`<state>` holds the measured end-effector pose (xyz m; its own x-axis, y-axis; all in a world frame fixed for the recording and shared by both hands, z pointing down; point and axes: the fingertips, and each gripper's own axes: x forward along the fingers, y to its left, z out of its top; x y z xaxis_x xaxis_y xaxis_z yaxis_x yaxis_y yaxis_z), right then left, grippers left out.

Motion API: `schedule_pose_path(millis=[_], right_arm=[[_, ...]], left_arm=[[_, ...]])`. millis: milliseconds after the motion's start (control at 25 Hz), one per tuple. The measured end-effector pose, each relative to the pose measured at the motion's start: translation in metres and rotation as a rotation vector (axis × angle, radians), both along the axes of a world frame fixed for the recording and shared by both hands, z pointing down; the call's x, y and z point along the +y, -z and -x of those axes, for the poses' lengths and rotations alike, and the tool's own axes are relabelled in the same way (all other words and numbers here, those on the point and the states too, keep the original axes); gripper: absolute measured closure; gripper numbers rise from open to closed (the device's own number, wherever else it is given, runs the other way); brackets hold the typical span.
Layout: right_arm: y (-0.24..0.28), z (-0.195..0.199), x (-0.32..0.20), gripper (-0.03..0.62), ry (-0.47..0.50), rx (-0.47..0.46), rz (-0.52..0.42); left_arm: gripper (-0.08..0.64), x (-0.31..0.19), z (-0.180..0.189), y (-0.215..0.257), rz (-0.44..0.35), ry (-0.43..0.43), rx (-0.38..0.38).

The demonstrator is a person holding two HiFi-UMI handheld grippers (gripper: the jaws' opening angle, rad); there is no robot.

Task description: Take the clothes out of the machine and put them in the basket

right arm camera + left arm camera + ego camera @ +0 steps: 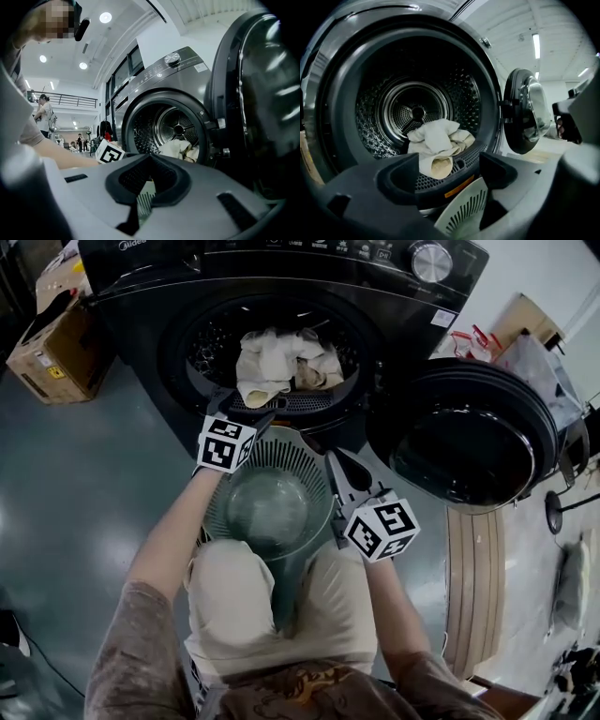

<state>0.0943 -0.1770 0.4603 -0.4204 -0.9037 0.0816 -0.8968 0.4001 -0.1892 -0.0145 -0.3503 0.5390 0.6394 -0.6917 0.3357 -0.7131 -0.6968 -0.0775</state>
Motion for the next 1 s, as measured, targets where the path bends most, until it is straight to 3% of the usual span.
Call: schedule_pose_path(millis=[280,440,560,680,1000], right_arm=[[-0.007,-0.006,0.004,0.595,-0.02,0.027,0.022],[-0.008,-0.008,0.006,0.595,-0.02,0.033,0.027],[-0.009,-0.012,0.008,0.595,-0.025,0.04,0.03],[-0.01,-0.017,0.007,0.595,-0.035,0.034,0.031],[-0.011,-0.019,0.006,0.595,-0.024,0.029,0.022]], left_arm=[[0.168,-0.041,-0.01,-0.033,0.057,0.045,-0.096],[0.216,-0.05,-0.011,-0.049,0.063,0.068,-0.167],[0.319,-0.053,-0.007,-0.048,0.049,0.097,-0.174],[0.52,-0.052,0.001,-0.043,0.052,0.127,-0.168],[0.545,0.006,-0.005,-0.012,0.096,0.016,-0.134]])
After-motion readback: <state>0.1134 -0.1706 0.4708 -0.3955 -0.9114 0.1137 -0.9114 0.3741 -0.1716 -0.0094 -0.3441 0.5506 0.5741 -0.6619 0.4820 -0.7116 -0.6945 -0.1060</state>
